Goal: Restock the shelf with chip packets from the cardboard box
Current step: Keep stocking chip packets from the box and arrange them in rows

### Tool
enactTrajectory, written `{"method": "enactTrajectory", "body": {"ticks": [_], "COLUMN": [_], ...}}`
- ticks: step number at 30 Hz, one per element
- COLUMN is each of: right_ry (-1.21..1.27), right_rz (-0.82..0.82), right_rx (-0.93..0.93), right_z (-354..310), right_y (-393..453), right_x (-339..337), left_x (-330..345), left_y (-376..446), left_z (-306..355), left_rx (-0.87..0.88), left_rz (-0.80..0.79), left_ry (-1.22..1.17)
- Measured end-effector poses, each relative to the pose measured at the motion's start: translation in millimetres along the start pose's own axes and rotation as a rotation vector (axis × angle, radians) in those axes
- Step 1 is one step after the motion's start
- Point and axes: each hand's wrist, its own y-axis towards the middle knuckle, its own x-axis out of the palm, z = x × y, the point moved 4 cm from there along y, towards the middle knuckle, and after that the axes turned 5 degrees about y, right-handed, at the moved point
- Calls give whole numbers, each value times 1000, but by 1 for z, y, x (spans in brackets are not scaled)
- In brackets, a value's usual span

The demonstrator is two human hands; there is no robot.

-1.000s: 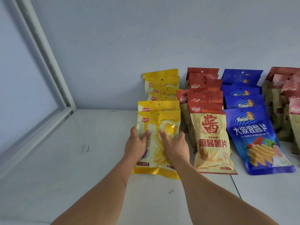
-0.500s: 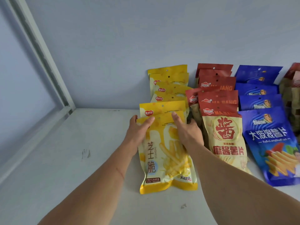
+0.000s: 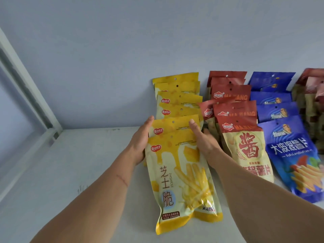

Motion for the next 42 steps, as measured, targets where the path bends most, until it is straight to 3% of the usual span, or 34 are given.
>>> {"method": "enactTrajectory", "body": {"ticks": [12, 16, 21, 23, 25, 27, 29, 34, 37, 40, 42], "right_ry": [-121, -284, -501, -597, -685, -759, -809, -839, -858, -919, -977], "right_rz": [-48, 98, 188, 221, 240, 238, 225, 229, 227, 197, 157], "right_rx": [-99, -186, -332, -407, -470, -503, -500, -516, -555, -588, -592], "right_z": [-23, -34, -42, -47, -51, -54, -54, -58, -71, -87, -97], "right_y": [25, 27, 23, 21, 21, 22, 24, 28, 35, 45, 53], "right_x": [6, 11, 22, 29, 36, 40, 40, 35, 36, 37, 37], "left_x": [21, 9, -23, -12, 23, 54, 62, 45, 38, 45, 59], "left_y": [30, 16, -17, -52, -92, -115, -117, -94, -85, -85, -90], "left_z": [31, 34, 44, 34, 7, -34, -63, -57, -39, -31, -38], "left_rx": [-1, 37, 196, 320, 416, 352, 324, 432, 408, 432, 558], "left_rz": [-98, 92, 579, 668, 589, 404, 316, 166, 22, 3, 49], "left_ry": [38, 132, 633, 815, 1075, 1346, 1486, 1630, 1724, 1732, 1721]}}
